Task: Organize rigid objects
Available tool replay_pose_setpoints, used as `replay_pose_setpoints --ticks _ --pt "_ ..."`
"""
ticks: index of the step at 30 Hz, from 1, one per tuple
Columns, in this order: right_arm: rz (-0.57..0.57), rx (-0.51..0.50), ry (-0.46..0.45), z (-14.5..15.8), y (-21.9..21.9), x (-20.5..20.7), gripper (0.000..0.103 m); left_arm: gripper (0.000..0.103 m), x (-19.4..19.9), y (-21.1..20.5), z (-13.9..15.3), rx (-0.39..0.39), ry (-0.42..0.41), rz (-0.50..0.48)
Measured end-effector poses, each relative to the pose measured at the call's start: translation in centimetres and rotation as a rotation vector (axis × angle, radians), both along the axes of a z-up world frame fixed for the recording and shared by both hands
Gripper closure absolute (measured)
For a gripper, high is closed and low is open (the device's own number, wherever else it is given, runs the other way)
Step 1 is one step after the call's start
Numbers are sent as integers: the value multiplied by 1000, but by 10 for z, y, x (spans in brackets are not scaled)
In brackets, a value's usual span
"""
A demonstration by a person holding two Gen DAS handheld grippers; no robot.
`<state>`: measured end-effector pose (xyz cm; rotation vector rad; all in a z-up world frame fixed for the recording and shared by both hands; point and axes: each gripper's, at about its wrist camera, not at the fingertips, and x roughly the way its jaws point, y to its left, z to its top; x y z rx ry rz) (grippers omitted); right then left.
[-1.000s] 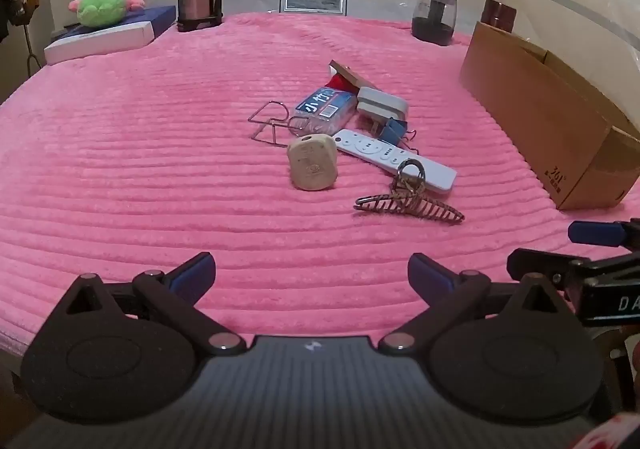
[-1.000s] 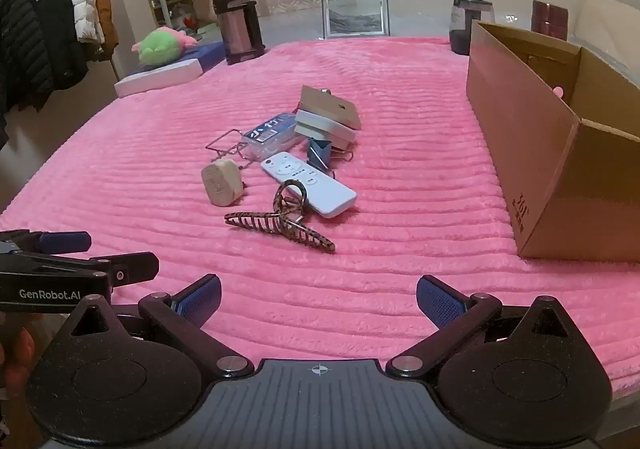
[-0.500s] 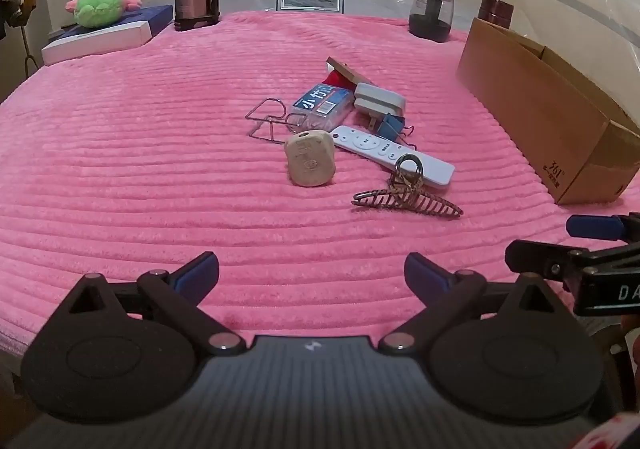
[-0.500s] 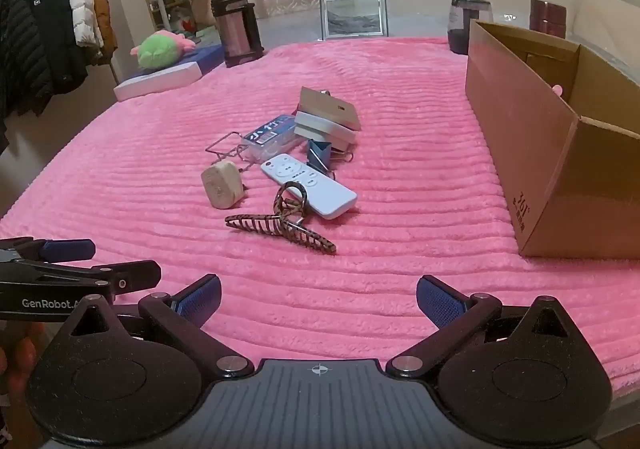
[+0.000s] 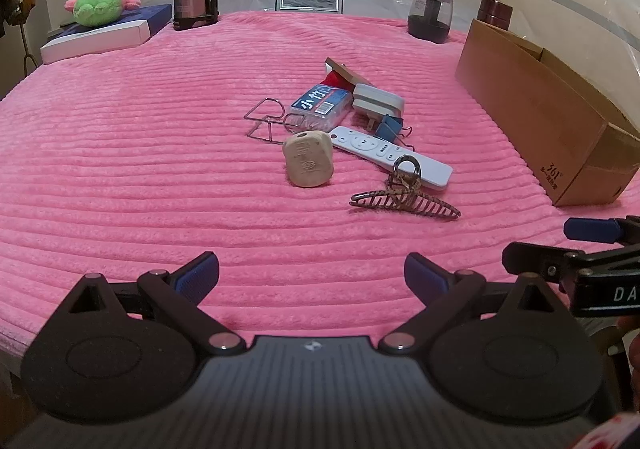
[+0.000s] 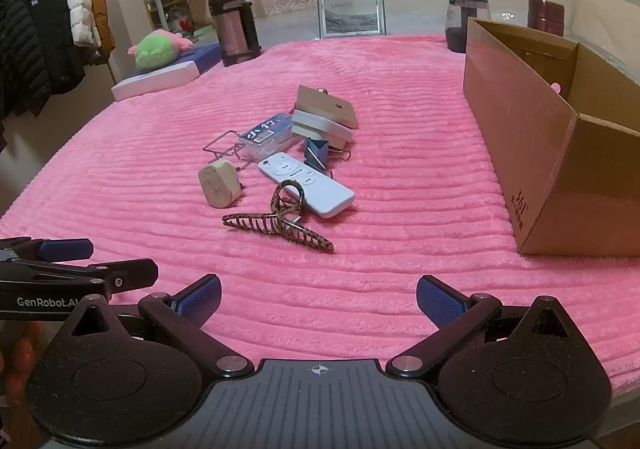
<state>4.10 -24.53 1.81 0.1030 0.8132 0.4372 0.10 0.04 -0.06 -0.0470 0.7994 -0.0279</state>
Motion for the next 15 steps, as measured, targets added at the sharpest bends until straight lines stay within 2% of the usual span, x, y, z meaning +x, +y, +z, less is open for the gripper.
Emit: replay_pose_setpoints --ticks 15 --pt "-1 1 1 1 -1 0 2 6 1 -1 0 -5 0 -4"
